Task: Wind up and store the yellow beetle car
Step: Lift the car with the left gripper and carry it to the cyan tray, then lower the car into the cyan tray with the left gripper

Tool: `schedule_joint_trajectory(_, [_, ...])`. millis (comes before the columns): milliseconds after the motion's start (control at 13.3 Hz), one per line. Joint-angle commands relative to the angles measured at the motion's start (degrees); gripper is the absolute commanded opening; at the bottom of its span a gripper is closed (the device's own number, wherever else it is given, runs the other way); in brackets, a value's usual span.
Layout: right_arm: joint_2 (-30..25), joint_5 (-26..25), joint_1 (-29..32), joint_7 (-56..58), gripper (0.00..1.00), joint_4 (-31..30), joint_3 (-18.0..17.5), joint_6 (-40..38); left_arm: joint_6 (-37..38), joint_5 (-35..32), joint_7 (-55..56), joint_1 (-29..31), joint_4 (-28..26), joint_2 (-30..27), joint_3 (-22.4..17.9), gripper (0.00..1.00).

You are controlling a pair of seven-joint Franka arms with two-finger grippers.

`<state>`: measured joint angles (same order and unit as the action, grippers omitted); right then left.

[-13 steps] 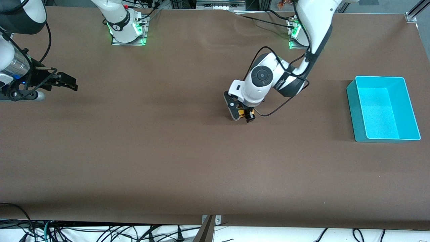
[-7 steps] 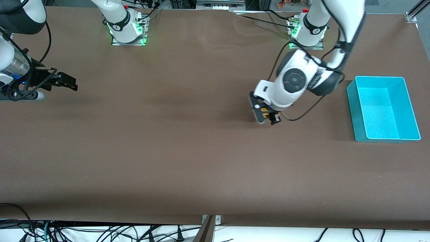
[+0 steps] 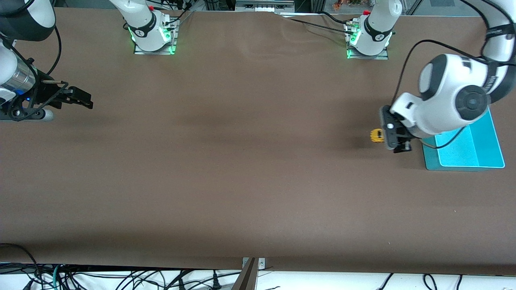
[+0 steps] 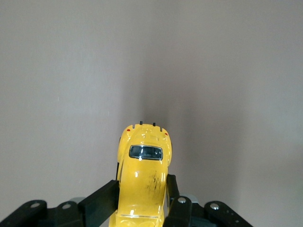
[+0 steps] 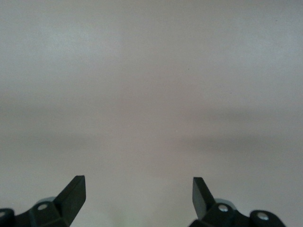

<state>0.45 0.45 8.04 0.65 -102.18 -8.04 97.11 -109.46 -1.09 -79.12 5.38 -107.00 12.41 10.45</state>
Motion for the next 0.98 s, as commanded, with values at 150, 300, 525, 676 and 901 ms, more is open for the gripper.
schedule_joint_trajectory(150, [0.51, 0.69, 0.22, -0.73, 1.00, 1.46, -0.13, -1.57, 0.12, 1.44, -16.03, 3.85, -4.97, -4.59, -5.59, 0.24])
schedule_joint_trajectory(300, [0.51, 0.69, 0.22, -0.73, 1.00, 1.46, -0.13, -1.57, 0.03, 1.44, -22.71, 4.02, -4.98, -4.51, -10.86, 0.24])
schedule_joint_trajectory(525, [0.51, 0.69, 0.22, -0.73, 1.00, 1.46, -0.13, -1.57, -1.10, 1.44, -29.76, 5.07, -5.94, -4.15, -17.11, 0.24])
schedule_joint_trajectory(676, [0.51, 0.69, 0.22, -0.73, 1.00, 1.46, -0.13, -1.57, -3.64, 1.44, -31.44, 5.86, -7.52, -3.98, -19.58, 0.24])
schedule_joint_trajectory(901, [0.51, 0.69, 0.22, -0.73, 1.00, 1.37, -0.04, -1.57, -7.61, 1.35, -32.67, 9.90, -8.58, -1.52, -19.77, 0.24])
